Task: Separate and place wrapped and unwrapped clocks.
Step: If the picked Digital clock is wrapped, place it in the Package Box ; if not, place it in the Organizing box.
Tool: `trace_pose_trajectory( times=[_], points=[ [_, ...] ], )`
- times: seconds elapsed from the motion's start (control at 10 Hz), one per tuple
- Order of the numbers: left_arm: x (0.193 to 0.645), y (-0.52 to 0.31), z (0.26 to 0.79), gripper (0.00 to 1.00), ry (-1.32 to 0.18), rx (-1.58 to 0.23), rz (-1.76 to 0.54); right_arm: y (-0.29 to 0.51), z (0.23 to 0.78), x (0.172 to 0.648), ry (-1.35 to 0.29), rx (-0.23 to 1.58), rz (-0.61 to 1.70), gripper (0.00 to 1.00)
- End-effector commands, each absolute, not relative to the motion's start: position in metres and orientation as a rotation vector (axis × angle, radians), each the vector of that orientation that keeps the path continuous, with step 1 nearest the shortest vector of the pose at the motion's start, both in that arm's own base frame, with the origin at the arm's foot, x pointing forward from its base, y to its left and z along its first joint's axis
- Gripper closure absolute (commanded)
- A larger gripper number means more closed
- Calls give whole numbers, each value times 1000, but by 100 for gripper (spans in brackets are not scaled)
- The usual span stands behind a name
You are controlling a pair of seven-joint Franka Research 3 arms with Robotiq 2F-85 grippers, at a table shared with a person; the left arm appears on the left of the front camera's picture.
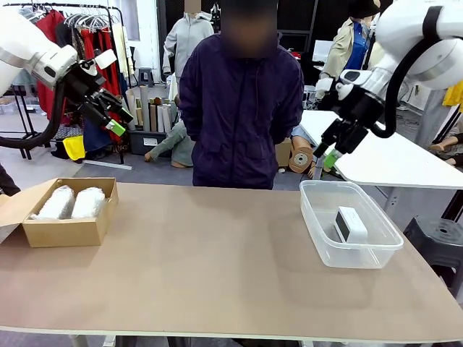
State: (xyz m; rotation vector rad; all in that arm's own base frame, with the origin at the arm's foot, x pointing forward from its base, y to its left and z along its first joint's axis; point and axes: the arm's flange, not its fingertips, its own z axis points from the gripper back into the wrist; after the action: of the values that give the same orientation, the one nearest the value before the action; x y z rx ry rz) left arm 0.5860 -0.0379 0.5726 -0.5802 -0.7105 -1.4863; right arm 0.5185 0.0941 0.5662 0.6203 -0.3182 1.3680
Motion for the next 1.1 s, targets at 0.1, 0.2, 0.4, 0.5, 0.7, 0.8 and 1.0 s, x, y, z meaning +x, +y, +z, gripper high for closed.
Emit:
trace_pose_trajectory(
  times=[0.1,0.2,0.4,0.5,0.7,0.8,1.0],
  points=[
    [584,-37,574,0,-709,-578,-1505,89,573,533,-493,704,1351,0],
    [584,-37,574,0,-709,-578,-1505,94,570,521,-545,642,1395,0],
    [584,-37,574,0,-709,-578,-1505,100,566,502,-679,487,1337,0],
    [584,-37,574,0,-709,-578,-1505,99,560,504,-694,441,1314,0],
    [584,-37,574,0,-709,-578,-1505,92,578,519,-621,495,1331,0],
    [584,-37,574,0,-709,-578,-1505,92,578,519,-621,495,1331,0],
    [584,-37,574,0,-709,-578,-1505,92,578,519,-621,495,1331,0]
  ],
)
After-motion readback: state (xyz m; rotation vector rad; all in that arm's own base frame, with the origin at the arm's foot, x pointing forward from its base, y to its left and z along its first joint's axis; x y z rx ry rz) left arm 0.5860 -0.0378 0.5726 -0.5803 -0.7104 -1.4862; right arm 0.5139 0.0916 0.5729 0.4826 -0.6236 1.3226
